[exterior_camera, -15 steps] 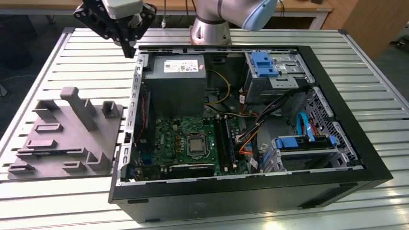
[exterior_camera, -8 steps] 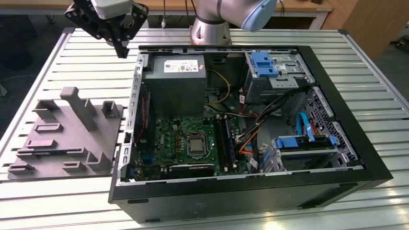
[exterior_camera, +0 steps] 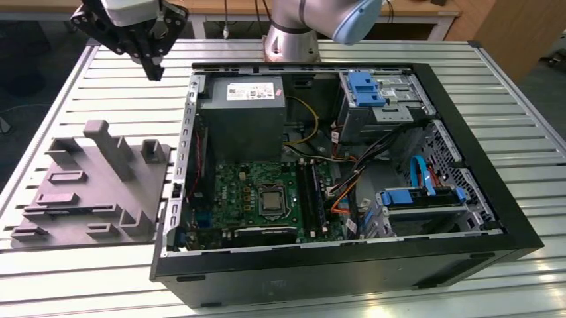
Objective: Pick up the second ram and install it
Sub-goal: 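Reach for the second ram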
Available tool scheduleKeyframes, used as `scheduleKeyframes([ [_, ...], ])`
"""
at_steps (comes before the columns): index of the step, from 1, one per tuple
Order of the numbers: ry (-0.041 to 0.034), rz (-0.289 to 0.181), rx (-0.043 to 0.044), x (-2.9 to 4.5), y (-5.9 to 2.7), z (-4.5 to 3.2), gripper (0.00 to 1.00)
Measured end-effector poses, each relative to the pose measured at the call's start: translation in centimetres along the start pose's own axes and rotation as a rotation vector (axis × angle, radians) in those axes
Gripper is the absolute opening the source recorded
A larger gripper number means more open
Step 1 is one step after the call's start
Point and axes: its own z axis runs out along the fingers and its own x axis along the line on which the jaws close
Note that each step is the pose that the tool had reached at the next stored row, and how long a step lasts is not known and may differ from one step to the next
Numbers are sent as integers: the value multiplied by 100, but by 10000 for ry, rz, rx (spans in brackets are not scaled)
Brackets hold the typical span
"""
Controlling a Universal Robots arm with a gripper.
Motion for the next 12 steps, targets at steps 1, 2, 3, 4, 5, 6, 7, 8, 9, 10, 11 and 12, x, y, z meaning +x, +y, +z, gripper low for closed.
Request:
scheduleKeyframes([
  [1,-2,0,0,23,-2,-1,10],
  [2,-3,0,0,44,-4,-2,10],
  [3,-5,-1,0,63,-6,-2,10],
  [4,-6,0,-2,78,-8,-3,10],
  [5,-7,0,-2,91,-11,-3,10],
  [6,-6,0,-2,102,-14,-3,10],
  [7,-6,0,-1,112,-18,-3,10],
  [8,-6,-1,-1,123,-22,-2,10],
  [9,-6,0,-1,134,-28,-2,10],
  [10,-6,0,-1,145,-33,-1,10],
  [11,-6,0,-2,157,-40,0,10],
  [12,-7,0,-2,168,-46,1,10],
])
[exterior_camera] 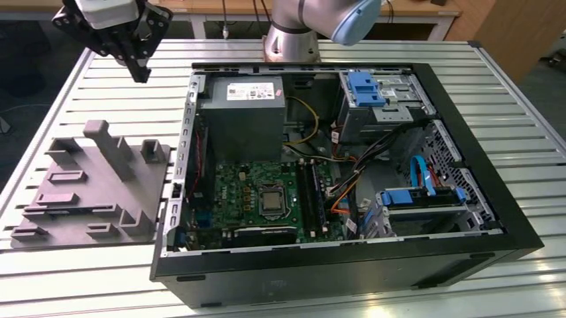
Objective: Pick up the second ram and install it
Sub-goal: 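Reach for the second ram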
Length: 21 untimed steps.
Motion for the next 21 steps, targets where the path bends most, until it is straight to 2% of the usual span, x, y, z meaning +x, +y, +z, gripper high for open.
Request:
scheduleKeyframes([
  [21,0,-1,0,226,-72,109,10],
])
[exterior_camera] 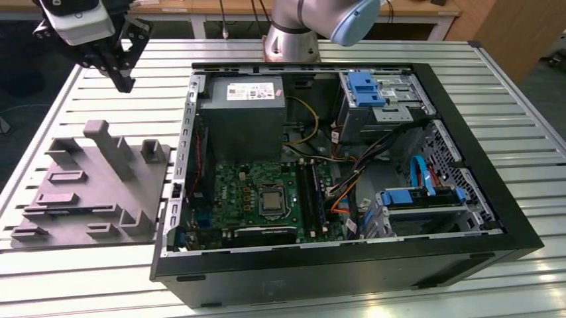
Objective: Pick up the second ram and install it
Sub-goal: 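Reach for the second ram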
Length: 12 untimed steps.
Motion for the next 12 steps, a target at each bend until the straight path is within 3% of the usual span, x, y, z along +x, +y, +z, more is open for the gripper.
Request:
scheduleKeyframes([
  [12,0,-3,0,168,-35,72,10],
])
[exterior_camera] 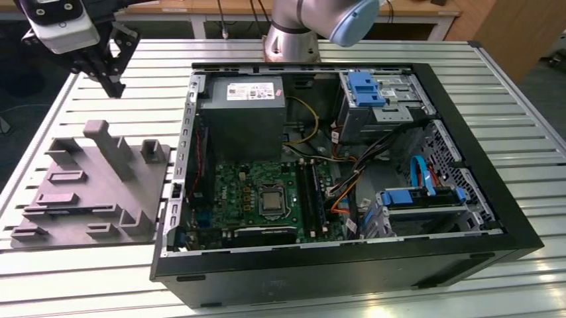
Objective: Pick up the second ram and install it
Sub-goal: 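Reach for the second ram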
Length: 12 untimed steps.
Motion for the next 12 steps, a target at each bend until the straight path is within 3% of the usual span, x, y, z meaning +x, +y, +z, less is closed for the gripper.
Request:
scheduleKeyframes([
  [12,1,-2,1,166,-30,70,10],
])
